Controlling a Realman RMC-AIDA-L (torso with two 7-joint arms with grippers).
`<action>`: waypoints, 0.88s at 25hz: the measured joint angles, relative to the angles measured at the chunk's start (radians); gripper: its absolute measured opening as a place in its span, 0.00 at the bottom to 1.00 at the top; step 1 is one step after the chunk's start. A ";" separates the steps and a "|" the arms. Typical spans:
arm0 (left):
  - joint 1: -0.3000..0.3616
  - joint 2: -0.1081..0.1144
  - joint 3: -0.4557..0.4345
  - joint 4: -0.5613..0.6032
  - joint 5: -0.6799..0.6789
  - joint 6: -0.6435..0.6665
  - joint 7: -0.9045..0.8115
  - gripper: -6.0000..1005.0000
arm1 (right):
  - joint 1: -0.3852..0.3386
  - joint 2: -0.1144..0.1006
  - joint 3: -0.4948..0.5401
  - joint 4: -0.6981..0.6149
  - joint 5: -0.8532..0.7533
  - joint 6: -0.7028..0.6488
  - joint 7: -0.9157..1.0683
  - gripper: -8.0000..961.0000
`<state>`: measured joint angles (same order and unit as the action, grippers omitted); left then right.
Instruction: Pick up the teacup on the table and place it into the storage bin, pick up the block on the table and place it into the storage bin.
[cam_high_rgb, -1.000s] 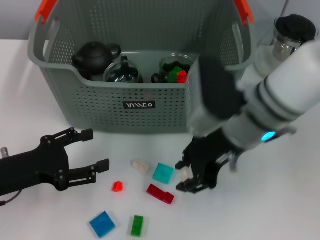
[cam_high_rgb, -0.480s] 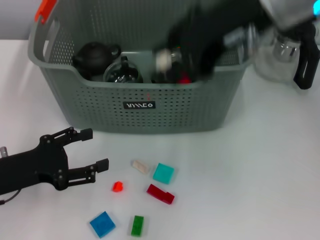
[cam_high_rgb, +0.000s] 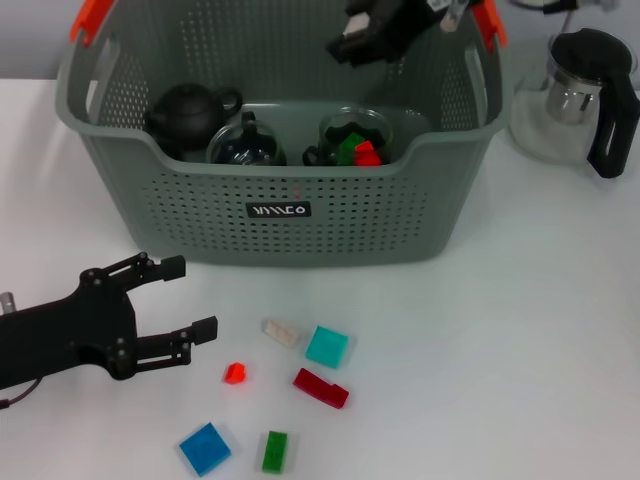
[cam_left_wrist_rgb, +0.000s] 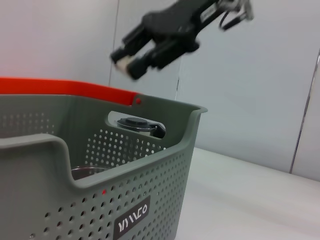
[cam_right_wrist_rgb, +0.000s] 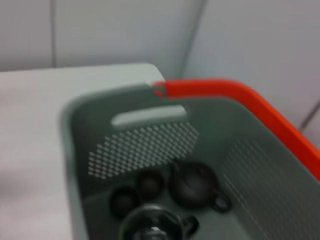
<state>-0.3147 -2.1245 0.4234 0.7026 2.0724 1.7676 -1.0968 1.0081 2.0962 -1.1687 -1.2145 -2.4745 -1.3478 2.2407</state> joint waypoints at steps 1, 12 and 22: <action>-0.001 0.000 0.000 0.000 0.000 0.000 0.000 0.87 | 0.001 0.000 -0.001 0.025 -0.004 0.017 -0.001 0.46; -0.001 0.001 0.000 0.000 0.002 0.001 0.000 0.87 | -0.005 -0.001 -0.042 0.147 -0.038 0.102 0.022 0.46; 0.001 0.002 0.000 0.000 0.009 0.002 0.000 0.87 | -0.007 0.000 -0.039 0.119 -0.066 0.132 0.040 0.61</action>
<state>-0.3139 -2.1229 0.4234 0.7025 2.0815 1.7699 -1.0967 1.0009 2.0965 -1.2072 -1.0951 -2.5401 -1.2156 2.2808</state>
